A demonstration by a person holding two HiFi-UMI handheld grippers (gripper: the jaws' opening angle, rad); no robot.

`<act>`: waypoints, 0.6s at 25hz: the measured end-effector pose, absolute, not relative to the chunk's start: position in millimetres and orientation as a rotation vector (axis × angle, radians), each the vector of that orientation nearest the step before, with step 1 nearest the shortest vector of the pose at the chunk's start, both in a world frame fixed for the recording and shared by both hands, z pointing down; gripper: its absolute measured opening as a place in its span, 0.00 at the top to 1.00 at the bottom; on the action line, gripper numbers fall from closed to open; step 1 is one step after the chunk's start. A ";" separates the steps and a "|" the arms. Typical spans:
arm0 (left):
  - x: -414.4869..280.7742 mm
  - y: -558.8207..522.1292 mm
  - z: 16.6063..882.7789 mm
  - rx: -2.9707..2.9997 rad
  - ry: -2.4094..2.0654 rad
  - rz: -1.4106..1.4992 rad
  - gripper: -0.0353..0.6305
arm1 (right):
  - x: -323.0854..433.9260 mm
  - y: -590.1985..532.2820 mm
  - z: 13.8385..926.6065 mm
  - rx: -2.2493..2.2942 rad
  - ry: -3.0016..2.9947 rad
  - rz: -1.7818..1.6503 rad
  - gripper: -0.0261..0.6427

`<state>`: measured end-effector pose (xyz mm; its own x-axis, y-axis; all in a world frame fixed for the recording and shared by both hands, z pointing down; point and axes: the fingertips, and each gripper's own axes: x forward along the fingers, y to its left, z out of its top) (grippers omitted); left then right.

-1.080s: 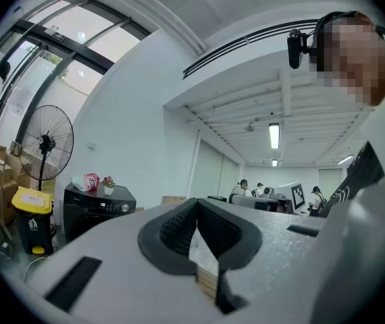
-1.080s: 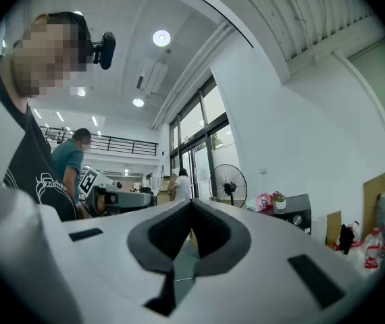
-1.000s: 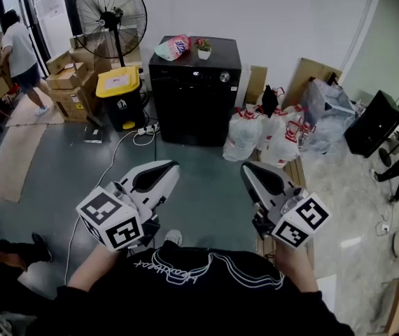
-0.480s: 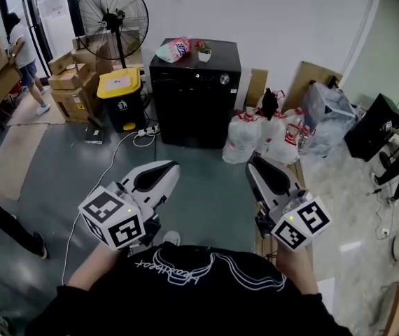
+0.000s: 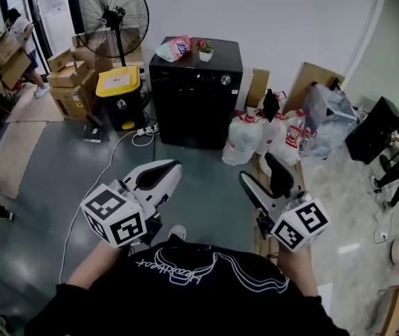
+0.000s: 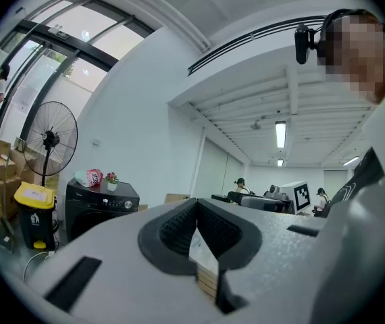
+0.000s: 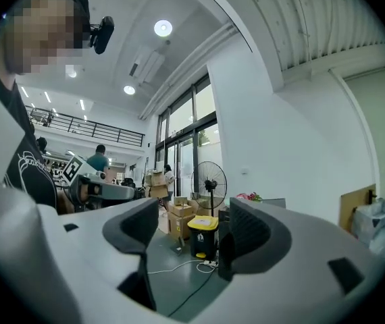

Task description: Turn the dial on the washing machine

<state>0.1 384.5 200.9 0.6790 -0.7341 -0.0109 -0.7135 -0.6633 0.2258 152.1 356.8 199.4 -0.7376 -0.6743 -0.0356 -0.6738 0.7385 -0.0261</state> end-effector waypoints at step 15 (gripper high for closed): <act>-38.6 255.1 243.5 2.615 -1.161 -0.140 0.94 | 123.8 227.2 241.0 -1.204 2.914 -0.097 0.42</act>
<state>-38.6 255.1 243.5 0.6733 -0.7391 0.0228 -0.7123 -0.6399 0.2884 123.8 227.2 241.0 -0.7083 -0.7050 0.0354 -0.7058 0.7065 -0.0522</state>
